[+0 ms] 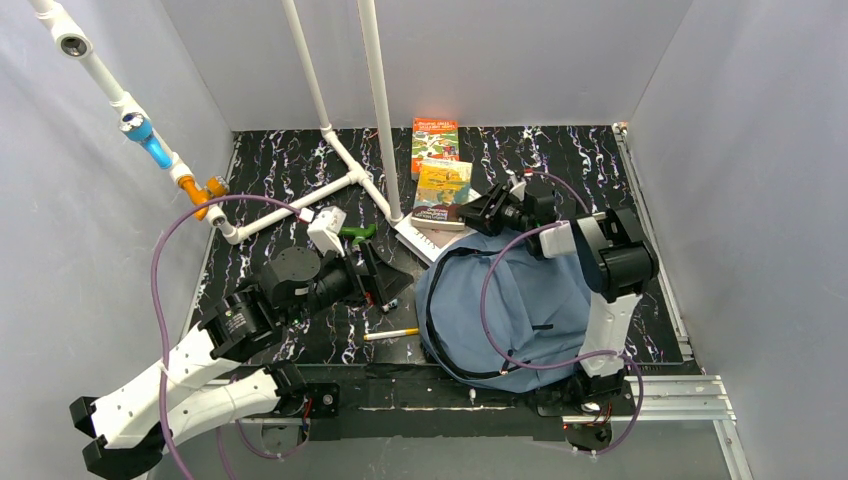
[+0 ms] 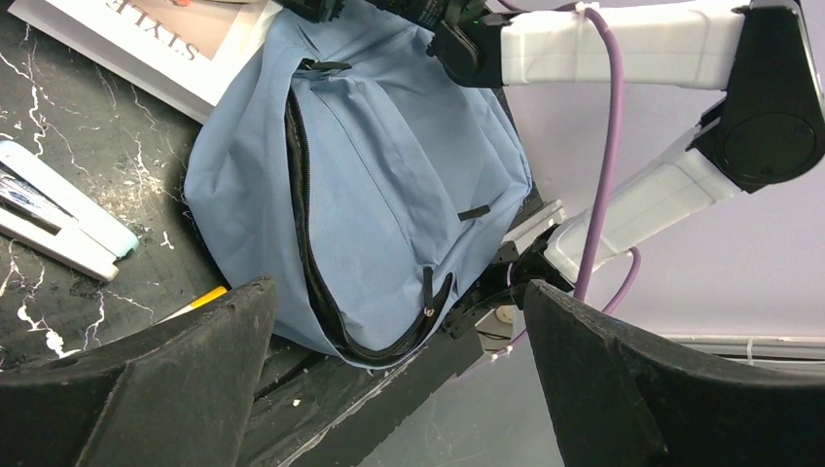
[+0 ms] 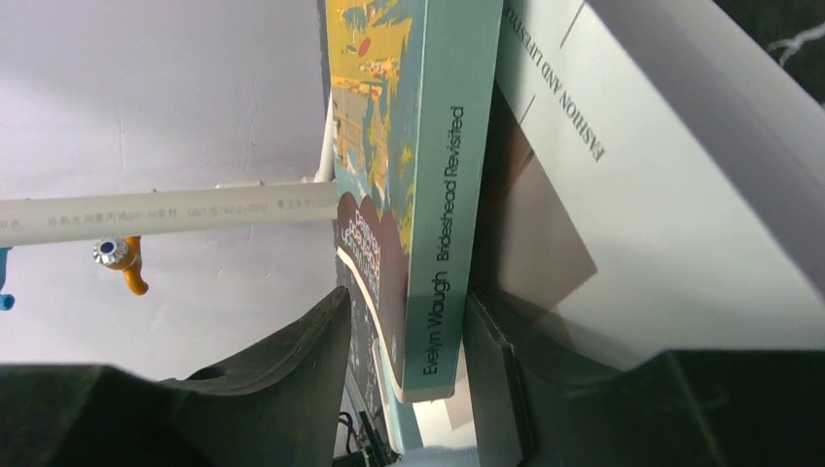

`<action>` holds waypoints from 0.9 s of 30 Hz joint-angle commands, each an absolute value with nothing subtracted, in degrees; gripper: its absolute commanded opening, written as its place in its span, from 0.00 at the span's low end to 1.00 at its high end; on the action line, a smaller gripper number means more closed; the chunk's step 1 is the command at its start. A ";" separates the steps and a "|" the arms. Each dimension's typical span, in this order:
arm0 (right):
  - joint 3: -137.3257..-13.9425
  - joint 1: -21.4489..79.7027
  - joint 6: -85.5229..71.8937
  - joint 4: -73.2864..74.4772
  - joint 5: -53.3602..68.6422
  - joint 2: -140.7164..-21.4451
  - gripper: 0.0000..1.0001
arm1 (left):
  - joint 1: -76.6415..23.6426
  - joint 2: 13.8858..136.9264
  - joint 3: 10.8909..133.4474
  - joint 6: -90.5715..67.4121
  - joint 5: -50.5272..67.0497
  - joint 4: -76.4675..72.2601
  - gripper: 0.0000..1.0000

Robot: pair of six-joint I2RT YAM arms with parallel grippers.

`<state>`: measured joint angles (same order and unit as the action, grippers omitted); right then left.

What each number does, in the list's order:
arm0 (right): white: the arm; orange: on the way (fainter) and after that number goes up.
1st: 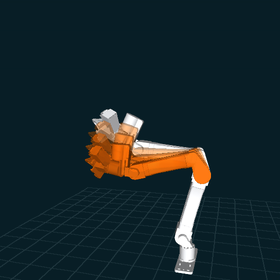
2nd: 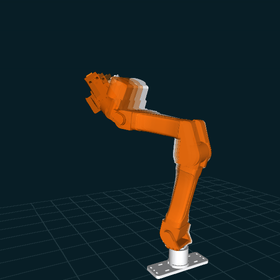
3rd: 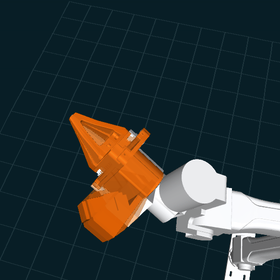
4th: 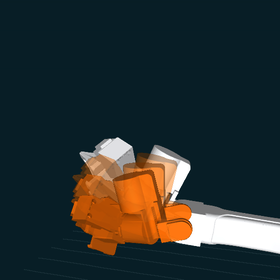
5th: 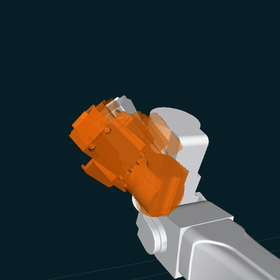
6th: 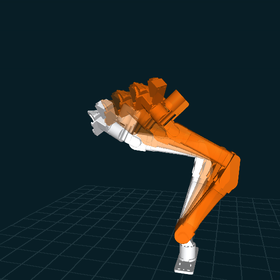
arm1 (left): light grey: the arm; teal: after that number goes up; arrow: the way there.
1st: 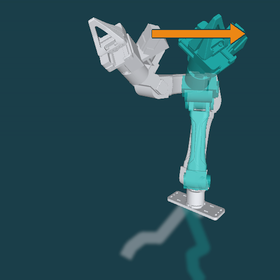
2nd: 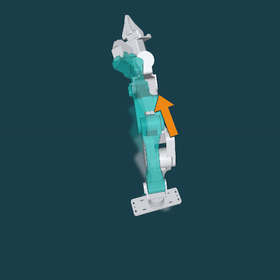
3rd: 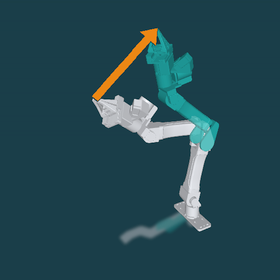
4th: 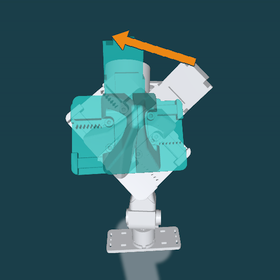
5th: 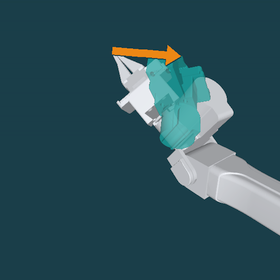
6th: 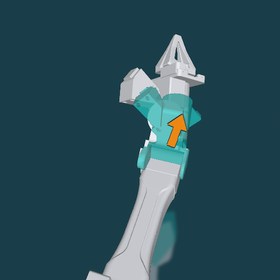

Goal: Pack the student bag
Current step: Pick up the book from the center of the board.

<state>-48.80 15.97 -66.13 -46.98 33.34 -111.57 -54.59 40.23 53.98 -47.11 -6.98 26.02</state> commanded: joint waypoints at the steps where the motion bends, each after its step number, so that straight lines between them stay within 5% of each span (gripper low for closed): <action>1: -53.66 17.06 -65.93 -51.09 33.83 -116.18 0.53 | -54.40 40.09 55.29 -46.40 -7.21 25.91 0.98; 8: -58.44 19.44 -66.85 -52.38 33.63 -120.95 0.47 | -54.46 39.78 55.66 -46.01 -7.95 26.80 0.98; 13: -58.19 19.51 -68.70 -52.20 33.11 -119.04 0.25 | -54.45 40.10 55.48 -46.36 -8.17 27.01 0.98; 16: -58.17 19.20 -68.34 -43.42 33.46 -113.57 0.01 | -54.43 40.76 55.24 -49.15 -11.19 28.17 0.98; 27: -50.30 18.74 -77.17 -30.82 27.10 -83.92 0.01 | -54.35 46.55 43.79 -64.04 -15.42 2.46 0.98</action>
<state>-51.96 19.00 -73.58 -31.31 30.46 -94.04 -54.54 43.44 46.52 -57.71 -13.13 16.62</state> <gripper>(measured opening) 0.340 0.982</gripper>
